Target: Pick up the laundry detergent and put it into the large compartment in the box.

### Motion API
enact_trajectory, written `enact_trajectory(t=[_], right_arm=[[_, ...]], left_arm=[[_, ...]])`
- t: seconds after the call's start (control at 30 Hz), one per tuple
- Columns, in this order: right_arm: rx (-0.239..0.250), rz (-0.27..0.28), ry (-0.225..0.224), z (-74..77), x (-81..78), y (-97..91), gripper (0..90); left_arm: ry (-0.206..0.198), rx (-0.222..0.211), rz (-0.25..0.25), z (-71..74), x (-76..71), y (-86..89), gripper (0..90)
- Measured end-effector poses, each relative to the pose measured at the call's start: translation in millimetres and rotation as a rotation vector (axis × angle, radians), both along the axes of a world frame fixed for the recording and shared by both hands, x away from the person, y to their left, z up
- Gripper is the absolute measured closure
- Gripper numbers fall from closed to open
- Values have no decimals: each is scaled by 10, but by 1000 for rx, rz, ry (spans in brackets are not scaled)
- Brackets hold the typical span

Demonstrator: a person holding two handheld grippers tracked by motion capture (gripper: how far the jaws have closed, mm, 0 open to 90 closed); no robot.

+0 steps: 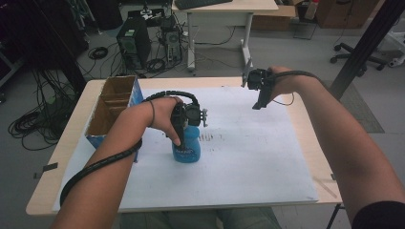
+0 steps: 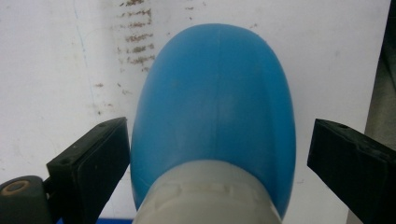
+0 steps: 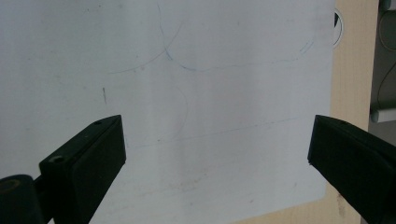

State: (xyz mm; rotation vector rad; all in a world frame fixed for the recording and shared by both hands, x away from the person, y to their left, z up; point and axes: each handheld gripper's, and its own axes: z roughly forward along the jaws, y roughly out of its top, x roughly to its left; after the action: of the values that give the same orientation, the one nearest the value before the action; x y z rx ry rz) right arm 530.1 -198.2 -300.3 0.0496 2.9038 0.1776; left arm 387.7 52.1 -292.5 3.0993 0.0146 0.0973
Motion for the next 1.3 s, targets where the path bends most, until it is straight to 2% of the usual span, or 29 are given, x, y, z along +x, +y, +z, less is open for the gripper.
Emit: enact_trajectory(t=[0.17,0.3,0.5,0.63,0.9,1.1,1.3], right_arm=[[3,-5,2,1,0,-2,43],[28,-12,10,24,2,-1,51],[23,-19,10,26,5,-11,58],[40,-23,14,31,2,-30,61],[35,-25,12,26,-4,-51,62],[36,-21,11,28,-8,-45,63],[33,-18,11,20,-10,-37,63]], left_arm=[[0,-4,5,-5,5,8,73],[-11,-2,-1,-12,0,-1,98],[-14,1,-12,-16,-3,-10,122],[-16,17,-15,-11,-5,-12,142],[-19,25,-33,1,-11,-34,201],[-23,47,-42,12,-12,-46,225],[-30,44,-44,42,-10,-39,251]])
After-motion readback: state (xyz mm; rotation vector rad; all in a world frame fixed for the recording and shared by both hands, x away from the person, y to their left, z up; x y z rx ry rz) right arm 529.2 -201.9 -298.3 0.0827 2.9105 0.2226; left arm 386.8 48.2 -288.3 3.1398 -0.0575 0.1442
